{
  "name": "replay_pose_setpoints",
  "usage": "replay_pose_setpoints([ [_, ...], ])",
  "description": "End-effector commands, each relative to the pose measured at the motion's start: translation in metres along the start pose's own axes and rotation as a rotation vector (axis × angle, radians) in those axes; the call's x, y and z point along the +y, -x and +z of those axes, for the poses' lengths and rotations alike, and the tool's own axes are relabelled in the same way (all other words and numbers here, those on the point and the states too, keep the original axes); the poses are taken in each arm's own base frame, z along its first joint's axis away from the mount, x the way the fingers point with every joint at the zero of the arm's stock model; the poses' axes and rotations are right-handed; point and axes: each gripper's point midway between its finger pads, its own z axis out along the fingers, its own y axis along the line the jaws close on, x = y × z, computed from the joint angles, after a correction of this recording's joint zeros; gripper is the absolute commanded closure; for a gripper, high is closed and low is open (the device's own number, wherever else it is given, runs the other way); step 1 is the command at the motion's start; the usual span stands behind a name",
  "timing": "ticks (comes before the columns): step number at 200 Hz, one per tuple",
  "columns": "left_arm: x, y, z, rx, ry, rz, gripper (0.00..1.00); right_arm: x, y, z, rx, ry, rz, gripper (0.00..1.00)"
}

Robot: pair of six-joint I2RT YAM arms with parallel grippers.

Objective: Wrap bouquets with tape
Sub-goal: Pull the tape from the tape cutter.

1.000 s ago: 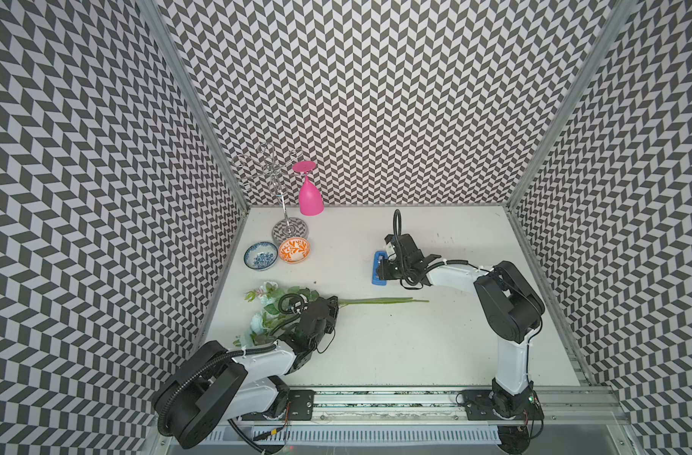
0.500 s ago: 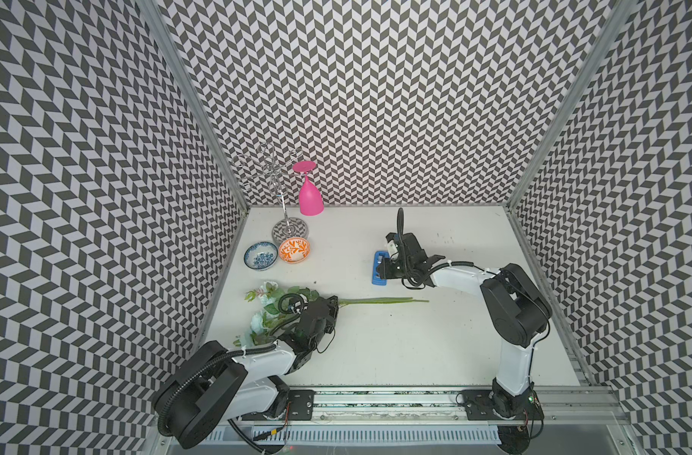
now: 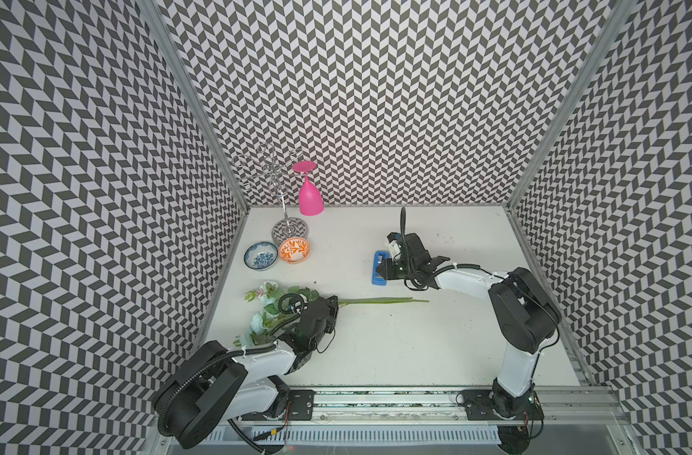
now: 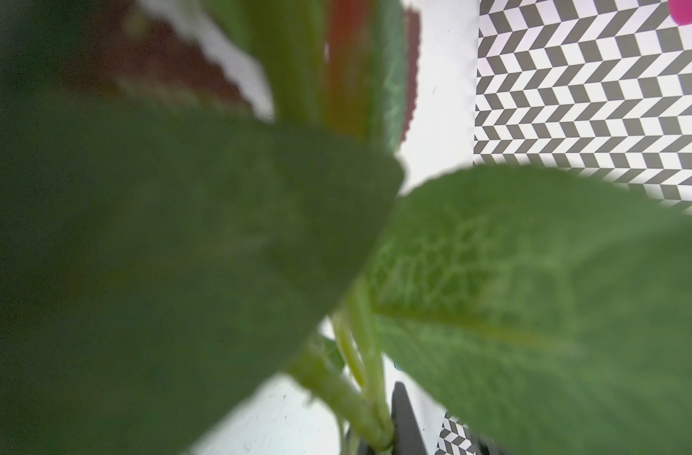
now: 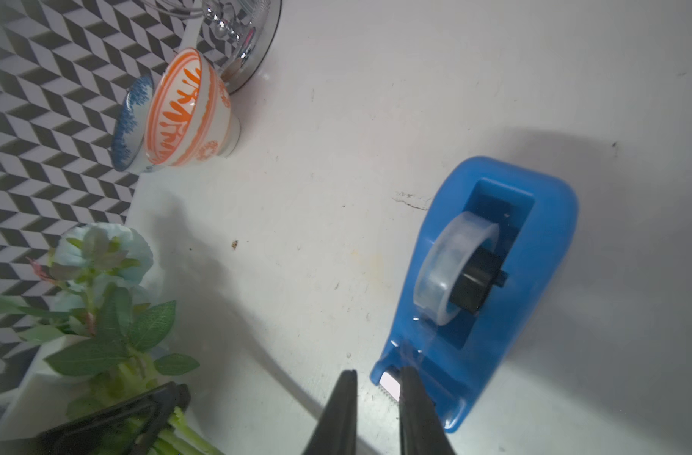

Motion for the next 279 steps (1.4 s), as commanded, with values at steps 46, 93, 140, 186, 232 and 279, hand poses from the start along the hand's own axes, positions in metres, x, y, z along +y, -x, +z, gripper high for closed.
replay_pose_setpoints([
  [46,-0.003,0.011,0.002,-0.04,-0.005,-0.001,1.0,-0.007,0.002,0.01,0.026,-0.169,-0.049,0.65],
  [93,-0.001,0.015,0.001,-0.046,0.001,-0.002,1.0,-0.007,0.002,0.019,0.04,-0.23,-0.058,0.65],
  [140,0.0,0.015,0.002,-0.042,0.001,-0.004,1.0,-0.015,-0.001,0.027,0.049,-0.29,-0.034,0.69],
  [186,0.0,0.017,0.002,-0.041,0.001,-0.005,1.0,-0.018,0.002,0.033,0.046,-0.311,-0.029,0.76],
  [232,0.0,0.02,0.002,-0.042,-0.003,-0.009,1.0,-0.027,-0.004,0.038,0.073,-0.354,-0.022,0.76],
  [279,0.0,0.023,0.002,-0.045,-0.004,-0.012,1.0,-0.026,-0.008,0.042,0.086,-0.356,-0.026,0.85],
])
